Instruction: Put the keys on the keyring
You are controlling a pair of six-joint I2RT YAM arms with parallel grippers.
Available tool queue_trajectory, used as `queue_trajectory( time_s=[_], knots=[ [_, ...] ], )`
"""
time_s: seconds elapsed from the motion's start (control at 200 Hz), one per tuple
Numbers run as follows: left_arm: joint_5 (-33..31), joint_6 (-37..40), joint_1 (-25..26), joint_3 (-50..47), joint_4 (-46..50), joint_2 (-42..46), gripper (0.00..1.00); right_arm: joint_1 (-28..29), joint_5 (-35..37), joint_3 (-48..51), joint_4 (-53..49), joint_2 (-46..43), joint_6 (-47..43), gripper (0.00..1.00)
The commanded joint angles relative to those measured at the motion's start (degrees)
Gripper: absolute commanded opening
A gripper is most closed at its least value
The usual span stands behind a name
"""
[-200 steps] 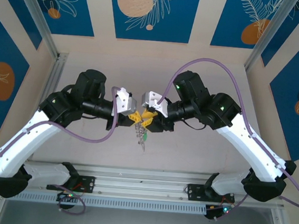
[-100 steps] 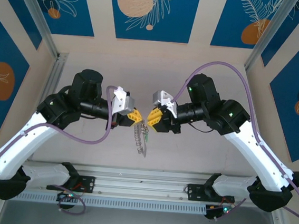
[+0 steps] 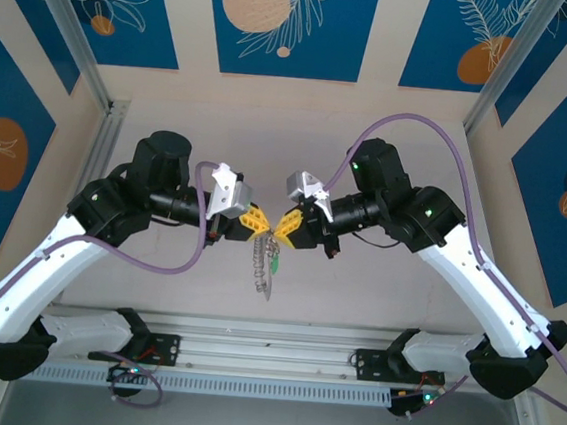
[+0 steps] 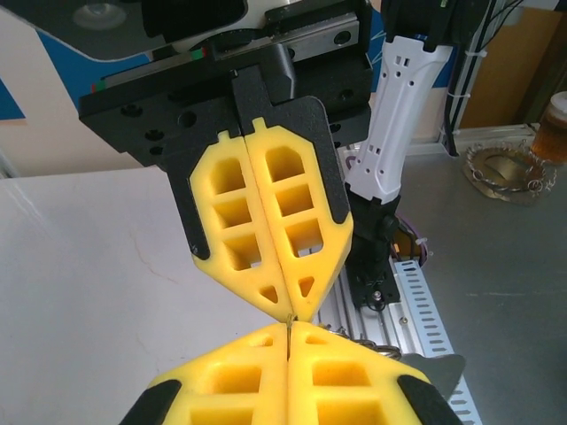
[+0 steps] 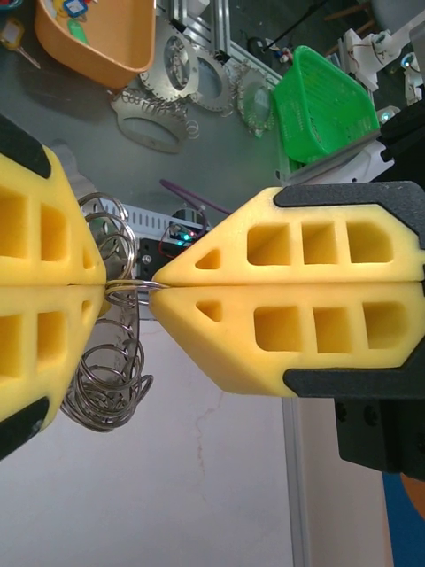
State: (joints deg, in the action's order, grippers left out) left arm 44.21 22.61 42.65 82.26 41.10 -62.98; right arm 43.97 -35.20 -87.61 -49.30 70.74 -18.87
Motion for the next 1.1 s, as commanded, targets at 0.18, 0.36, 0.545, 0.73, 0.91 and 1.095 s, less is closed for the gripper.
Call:
queue_trajectory(
  time_s=[0.18, 0.36, 0.545, 0.73, 0.91, 1.095],
  knots=[
    [3.19, -0.86, 0.32, -0.09, -3.75, 1.08, 0.00, -0.37, -3.76, 0.95, 2.11, 1.42, 1.08, 0.06],
    [3.47, -1.07, 0.26, 0.09, -4.23, 1.10, 0.00, -0.64, -4.35, 1.86, 3.43, 1.16, 1.77, 0.08],
    [4.31, -1.87, 0.25, 0.22, -5.44, 1.19, 0.00, -0.79, -4.92, 3.64, 5.34, 0.42, 2.69, 0.11],
    [4.53, -2.38, 0.31, 0.17, -6.23, 1.10, 0.00, -0.90, -6.98, 5.30, 7.75, -0.71, 2.86, 0.11],
    [3.92, -2.20, 0.28, 0.01, -6.21, 1.24, 0.00, -1.07, -7.58, 6.59, 9.62, -2.14, 3.24, 0.11],
    [1.79, -2.07, 0.20, -0.43, -6.82, 1.55, 0.00, -2.29, -7.36, 9.12, 12.01, -4.52, 5.06, 0.11]
  ],
)
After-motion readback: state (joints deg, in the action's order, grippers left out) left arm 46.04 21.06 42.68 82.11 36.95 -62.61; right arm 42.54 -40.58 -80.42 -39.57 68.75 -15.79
